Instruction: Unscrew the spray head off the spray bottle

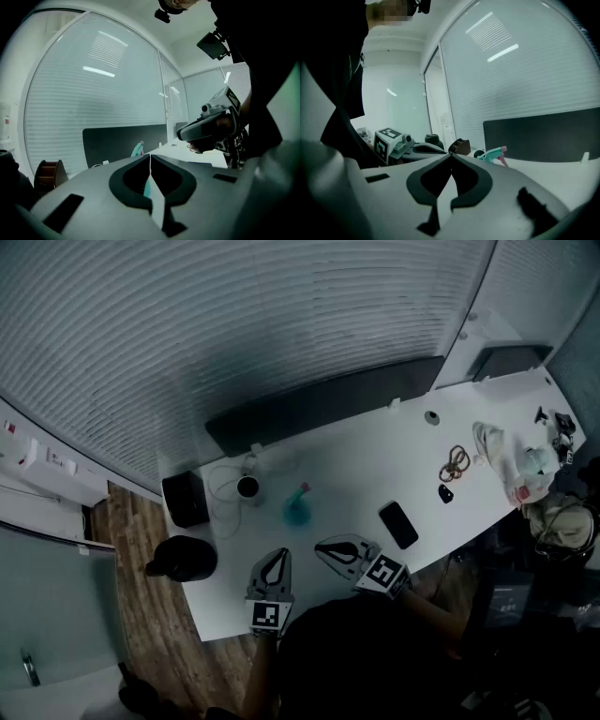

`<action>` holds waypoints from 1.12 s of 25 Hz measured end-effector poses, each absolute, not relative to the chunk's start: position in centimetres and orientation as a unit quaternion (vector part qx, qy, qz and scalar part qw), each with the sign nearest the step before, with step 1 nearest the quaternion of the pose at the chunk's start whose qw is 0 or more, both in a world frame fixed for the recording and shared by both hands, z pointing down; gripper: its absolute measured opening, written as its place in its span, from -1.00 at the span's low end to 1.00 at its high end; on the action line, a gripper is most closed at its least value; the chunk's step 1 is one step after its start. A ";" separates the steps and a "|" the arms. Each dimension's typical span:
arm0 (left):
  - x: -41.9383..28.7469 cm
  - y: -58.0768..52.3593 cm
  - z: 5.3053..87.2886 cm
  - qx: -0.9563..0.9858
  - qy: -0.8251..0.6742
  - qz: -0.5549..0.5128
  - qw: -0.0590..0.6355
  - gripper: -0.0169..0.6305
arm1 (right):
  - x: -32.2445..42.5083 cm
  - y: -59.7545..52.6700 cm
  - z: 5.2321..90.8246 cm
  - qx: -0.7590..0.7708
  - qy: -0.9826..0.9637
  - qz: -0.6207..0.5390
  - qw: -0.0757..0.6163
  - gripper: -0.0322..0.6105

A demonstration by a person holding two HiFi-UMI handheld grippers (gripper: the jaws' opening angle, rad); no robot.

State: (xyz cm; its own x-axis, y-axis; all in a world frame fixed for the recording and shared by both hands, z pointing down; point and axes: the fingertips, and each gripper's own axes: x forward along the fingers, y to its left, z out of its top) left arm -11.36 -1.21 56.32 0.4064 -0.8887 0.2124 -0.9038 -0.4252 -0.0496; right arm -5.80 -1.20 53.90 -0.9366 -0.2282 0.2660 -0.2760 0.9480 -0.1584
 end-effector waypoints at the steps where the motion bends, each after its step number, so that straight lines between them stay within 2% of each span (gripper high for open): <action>1: -11.2 -1.3 56.3 0.843 -0.527 0.108 0.034 -0.93 | -5.9 -1.3 54.1 0.134 -0.978 0.097 0.126 -0.90; 28: -9.9 -1.2 57.6 0.860 -0.490 0.136 0.031 -0.93 | -5.7 -1.5 57.3 0.148 -0.969 0.101 0.173 -0.90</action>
